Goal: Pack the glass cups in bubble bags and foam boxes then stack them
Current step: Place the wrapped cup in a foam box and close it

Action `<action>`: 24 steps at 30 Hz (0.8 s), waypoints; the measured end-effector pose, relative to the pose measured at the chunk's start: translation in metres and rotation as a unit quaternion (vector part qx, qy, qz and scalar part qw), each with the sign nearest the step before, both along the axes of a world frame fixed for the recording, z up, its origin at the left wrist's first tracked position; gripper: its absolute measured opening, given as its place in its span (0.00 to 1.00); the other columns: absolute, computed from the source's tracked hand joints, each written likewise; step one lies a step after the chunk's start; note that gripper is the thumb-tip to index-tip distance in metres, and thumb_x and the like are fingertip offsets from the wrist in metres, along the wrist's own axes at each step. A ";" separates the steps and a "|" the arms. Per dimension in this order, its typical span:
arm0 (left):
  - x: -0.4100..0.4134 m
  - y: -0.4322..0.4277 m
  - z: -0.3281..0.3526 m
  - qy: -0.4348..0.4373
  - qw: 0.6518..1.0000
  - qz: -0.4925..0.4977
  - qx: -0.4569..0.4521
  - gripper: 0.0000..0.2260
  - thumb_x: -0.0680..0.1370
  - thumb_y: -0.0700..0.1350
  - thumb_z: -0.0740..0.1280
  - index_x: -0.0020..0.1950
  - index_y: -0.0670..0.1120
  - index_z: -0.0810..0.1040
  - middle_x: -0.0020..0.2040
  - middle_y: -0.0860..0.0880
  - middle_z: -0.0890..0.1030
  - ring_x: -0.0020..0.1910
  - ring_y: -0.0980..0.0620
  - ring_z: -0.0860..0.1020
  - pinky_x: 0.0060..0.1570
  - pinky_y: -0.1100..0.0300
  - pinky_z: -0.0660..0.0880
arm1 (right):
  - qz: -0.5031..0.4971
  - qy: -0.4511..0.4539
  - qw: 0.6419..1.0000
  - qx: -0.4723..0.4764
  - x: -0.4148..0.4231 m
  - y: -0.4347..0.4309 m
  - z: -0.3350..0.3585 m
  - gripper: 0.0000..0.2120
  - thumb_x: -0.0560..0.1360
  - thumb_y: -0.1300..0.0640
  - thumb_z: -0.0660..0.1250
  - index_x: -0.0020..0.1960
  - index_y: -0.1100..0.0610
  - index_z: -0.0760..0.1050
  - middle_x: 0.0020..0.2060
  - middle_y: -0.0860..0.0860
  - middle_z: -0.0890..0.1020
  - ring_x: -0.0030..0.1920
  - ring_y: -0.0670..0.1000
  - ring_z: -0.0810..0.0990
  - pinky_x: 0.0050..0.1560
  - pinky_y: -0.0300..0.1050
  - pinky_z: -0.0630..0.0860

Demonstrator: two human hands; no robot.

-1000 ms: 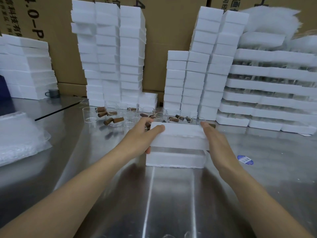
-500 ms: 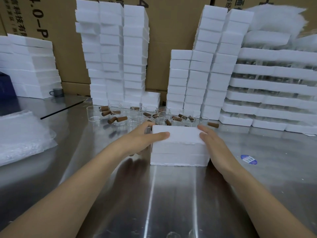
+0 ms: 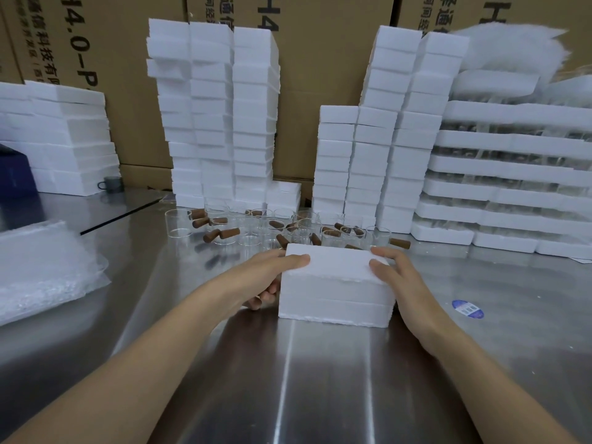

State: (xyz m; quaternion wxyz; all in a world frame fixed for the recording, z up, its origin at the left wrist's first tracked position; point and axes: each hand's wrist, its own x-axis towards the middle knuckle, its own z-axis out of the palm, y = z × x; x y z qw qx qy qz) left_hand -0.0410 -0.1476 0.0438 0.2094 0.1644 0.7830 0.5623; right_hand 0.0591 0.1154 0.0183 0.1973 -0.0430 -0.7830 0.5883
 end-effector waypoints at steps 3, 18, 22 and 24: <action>0.001 -0.001 0.000 -0.031 0.999 0.007 -0.014 0.19 0.68 0.73 0.77 0.42 0.58 0.85 0.30 0.54 0.69 0.26 0.55 0.64 0.25 0.62 0.55 | 0.010 -0.004 1.000 -0.009 0.003 0.001 0.001 0.14 0.78 0.37 0.66 0.64 0.33 0.76 0.60 0.44 0.82 0.52 0.40 0.84 0.54 0.45 0.75; 0.018 0.016 0.003 -0.040 0.992 0.054 0.105 0.18 0.75 0.62 0.76 0.56 0.52 0.88 0.54 0.47 0.89 0.46 0.52 0.88 0.49 0.58 0.85 | 0.001 -0.001 0.998 -0.061 0.011 0.003 0.002 0.11 0.81 0.48 0.70 0.62 0.39 0.78 0.56 0.46 0.85 0.52 0.47 0.86 0.55 0.48 0.78; 0.021 0.016 0.005 -0.038 0.989 0.052 0.133 0.13 0.77 0.57 0.76 0.57 0.51 0.88 0.50 0.49 0.90 0.48 0.50 0.89 0.53 0.52 0.86 | -0.015 -0.015 0.988 -0.156 0.013 0.000 0.016 0.16 0.72 0.40 0.72 0.53 0.49 0.83 0.53 0.46 0.86 0.48 0.48 0.85 0.47 0.47 0.75; 0.024 0.014 0.011 -0.019 0.986 0.036 0.161 0.08 0.77 0.54 0.76 0.54 0.54 0.90 0.49 0.51 0.90 0.43 0.54 0.88 0.43 0.58 0.84 | -0.015 0.001 0.979 -0.204 0.014 0.005 0.021 0.13 0.76 0.43 0.71 0.50 0.52 0.83 0.49 0.49 0.85 0.44 0.48 0.84 0.44 0.47 0.73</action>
